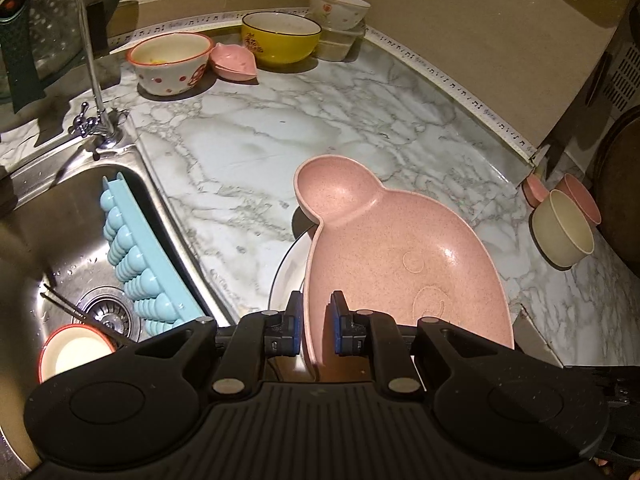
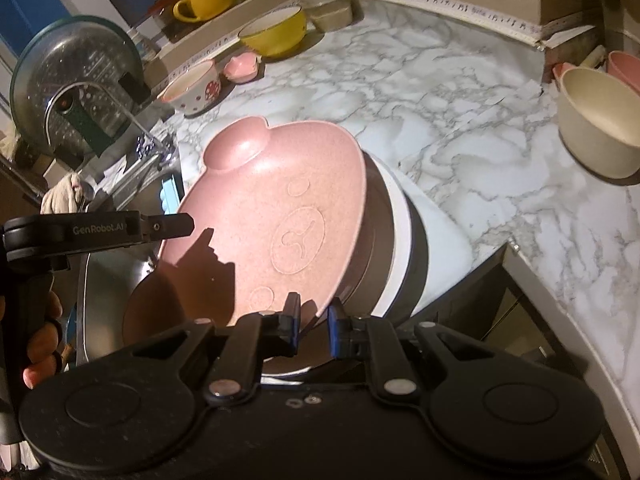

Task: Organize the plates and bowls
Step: 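Lift the pink bear-shaped plate upright toward the standing white plates, then open both tools to release the pink bear plate and withdraw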

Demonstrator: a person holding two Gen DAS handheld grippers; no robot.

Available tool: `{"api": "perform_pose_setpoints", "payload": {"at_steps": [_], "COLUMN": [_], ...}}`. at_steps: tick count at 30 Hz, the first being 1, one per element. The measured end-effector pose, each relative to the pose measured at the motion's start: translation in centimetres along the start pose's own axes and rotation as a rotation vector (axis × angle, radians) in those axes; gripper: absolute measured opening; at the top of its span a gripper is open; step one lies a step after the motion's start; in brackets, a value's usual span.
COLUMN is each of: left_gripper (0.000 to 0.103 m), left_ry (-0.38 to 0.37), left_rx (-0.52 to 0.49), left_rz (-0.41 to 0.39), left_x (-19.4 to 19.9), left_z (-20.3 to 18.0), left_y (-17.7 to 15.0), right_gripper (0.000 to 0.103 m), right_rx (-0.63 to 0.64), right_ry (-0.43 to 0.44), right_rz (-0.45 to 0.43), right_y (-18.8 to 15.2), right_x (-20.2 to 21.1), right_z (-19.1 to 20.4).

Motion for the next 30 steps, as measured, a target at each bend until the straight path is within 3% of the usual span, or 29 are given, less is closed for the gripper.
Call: {"api": "perform_pose_setpoints", "payload": {"at_steps": [14, 30], "left_gripper": [0.013, 0.014], "left_ry": [0.032, 0.065], "left_rx": [-0.003, -0.048], "left_rz": [0.014, -0.008], "left_x": [-0.4, 0.9], "left_z": [1.1, 0.9], "left_y": [-0.4, 0.0], "right_gripper": [0.014, 0.035], "right_rx": [0.001, 0.040], "right_ry": [0.015, -0.015], "right_rz": [0.048, -0.026], "right_y": [-0.5, 0.8], "right_x": [-1.4, 0.4], "right_z": [1.0, 0.4]}}
Point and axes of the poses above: each gripper's, at about its wrist camera, not at the fingertips, and x roughly against the way its jaws point, z to its left, y to its top, the point moved 10 cm from there along -x, roughly the way its jaws point, and after that the axes turned 10 degrees about x, right-handed, at the moved point
